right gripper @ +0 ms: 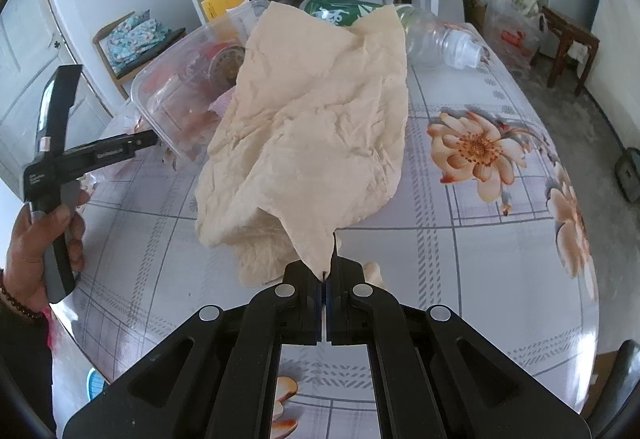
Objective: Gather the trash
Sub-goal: 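Grasp the clear pink-printed bag with the left gripper while the right gripper holds the beige paper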
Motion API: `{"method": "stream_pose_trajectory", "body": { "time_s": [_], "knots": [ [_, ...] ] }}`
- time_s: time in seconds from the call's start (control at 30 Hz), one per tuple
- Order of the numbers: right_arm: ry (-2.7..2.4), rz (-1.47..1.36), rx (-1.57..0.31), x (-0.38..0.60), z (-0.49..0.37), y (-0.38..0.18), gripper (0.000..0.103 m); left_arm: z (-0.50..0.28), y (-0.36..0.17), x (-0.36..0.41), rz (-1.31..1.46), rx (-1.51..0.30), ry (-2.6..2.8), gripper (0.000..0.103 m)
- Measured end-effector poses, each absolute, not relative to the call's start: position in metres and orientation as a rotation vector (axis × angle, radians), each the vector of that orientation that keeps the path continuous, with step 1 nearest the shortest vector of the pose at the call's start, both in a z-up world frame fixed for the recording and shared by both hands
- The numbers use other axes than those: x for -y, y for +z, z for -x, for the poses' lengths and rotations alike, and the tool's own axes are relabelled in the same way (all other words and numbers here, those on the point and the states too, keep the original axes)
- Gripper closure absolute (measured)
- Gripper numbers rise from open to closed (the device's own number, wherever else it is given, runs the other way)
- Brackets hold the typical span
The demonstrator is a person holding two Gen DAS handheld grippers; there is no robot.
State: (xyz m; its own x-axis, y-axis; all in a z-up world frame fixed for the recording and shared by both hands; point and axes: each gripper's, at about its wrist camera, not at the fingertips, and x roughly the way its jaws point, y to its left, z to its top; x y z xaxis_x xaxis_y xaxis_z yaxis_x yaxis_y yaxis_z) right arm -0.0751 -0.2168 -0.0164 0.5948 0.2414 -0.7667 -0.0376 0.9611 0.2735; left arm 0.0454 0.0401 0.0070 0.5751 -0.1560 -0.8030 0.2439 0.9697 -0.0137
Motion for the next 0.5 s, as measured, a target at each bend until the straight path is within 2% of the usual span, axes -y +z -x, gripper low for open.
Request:
{"method": "stream_pose_trajectory", "body": {
  "time_s": [0.03, 0.13, 0.27, 0.37, 0.4, 0.43, 0.47, 0.5],
  "knots": [
    [0.165, -0.24, -0.92, 0.216, 0.075, -0.016, 0.103, -0.044, 0.008, -0.044, -0.055, -0.933, -0.273, 0.078],
    [0.169, -0.25, -0.91, 0.216, 0.078, -0.014, 0.103, -0.04, 0.01, -0.054, 0.004, -0.95, -0.316, 0.093],
    [0.173, -0.254, -0.906, 0.216, 0.081, -0.013, 0.103, -0.029, 0.013, -0.055, 0.022, -0.96, -0.366, 0.098],
    [0.171, -0.259, -0.907, 0.217, 0.082, -0.013, 0.103, -0.013, 0.024, -0.057, 0.036, -0.913, -0.418, 0.096],
    [0.17, -0.259, -0.907, 0.218, 0.082, -0.013, 0.103, -0.006, 0.028, -0.057, 0.037, -0.888, -0.422, 0.091],
    [0.169, -0.259, -0.907, 0.218, 0.082, -0.013, 0.103, -0.002, 0.034, -0.058, 0.031, -0.856, -0.415, 0.078],
    [0.169, -0.261, -0.908, 0.219, 0.083, -0.013, 0.103, 0.005, 0.041, -0.061, 0.017, -0.811, -0.386, 0.043],
    [0.167, -0.264, -0.907, 0.219, 0.083, -0.013, 0.103, 0.011, 0.047, -0.061, -0.005, -0.773, -0.351, 0.022]
  ]
}}
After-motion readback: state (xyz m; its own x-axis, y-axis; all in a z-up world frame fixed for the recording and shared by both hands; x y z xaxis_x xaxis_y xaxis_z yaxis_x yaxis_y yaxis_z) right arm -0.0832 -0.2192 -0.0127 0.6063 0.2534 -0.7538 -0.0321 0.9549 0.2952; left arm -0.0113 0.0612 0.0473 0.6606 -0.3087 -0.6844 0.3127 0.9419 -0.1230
